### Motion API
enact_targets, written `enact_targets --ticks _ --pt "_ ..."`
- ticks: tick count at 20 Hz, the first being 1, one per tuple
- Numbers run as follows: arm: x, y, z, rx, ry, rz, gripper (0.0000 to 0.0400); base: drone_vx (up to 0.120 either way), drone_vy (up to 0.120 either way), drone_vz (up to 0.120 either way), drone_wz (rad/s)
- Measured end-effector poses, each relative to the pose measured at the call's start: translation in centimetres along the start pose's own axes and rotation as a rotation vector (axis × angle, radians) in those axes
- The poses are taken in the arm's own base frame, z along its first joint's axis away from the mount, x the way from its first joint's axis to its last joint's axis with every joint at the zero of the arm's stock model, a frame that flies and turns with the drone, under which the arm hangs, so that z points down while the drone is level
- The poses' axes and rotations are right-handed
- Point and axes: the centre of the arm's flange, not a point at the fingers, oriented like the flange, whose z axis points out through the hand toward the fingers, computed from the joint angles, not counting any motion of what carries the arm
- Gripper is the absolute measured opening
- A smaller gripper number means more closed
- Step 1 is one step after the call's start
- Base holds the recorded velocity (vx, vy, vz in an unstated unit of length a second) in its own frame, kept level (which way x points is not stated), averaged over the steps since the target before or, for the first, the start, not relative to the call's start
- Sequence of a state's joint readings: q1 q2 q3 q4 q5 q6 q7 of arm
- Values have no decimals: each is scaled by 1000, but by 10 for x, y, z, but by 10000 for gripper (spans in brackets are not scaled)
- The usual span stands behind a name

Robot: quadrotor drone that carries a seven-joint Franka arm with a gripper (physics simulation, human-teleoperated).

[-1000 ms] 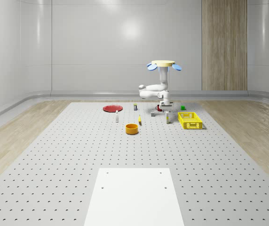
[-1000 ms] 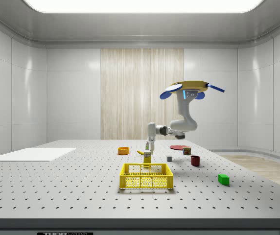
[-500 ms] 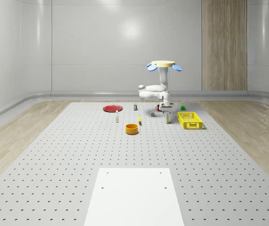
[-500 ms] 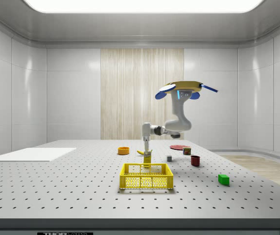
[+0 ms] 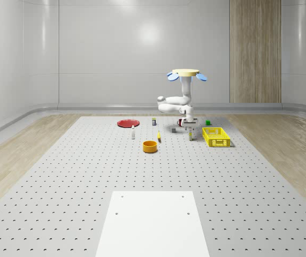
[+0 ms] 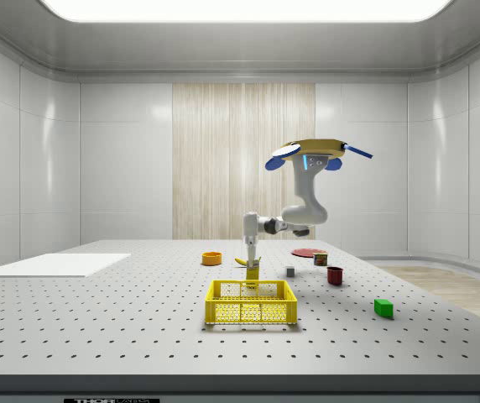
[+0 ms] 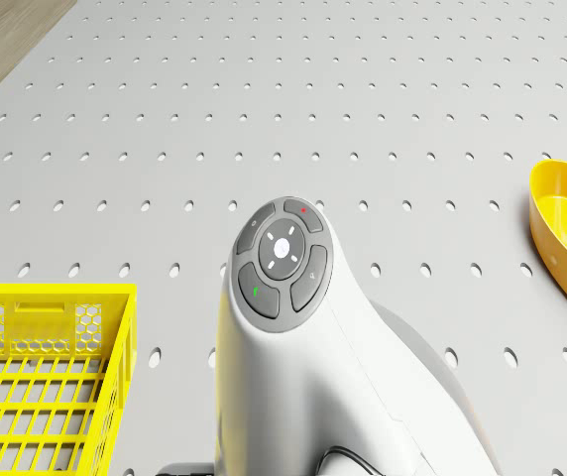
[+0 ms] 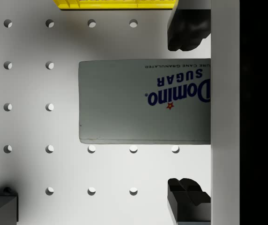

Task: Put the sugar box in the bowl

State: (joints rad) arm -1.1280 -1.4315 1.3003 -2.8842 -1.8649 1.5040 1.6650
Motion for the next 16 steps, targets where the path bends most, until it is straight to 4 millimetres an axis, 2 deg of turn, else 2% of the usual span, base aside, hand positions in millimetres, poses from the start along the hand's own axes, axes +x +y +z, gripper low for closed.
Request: enact_targets --ticks 12,14,16 --pt "-7 1 2 0 0 0 400 0 0 0 0" --pt "-8 1 3 0 0 0 282 0 0 0 0" --pt "-8 0 3 0 0 0 211 0 0 0 0"
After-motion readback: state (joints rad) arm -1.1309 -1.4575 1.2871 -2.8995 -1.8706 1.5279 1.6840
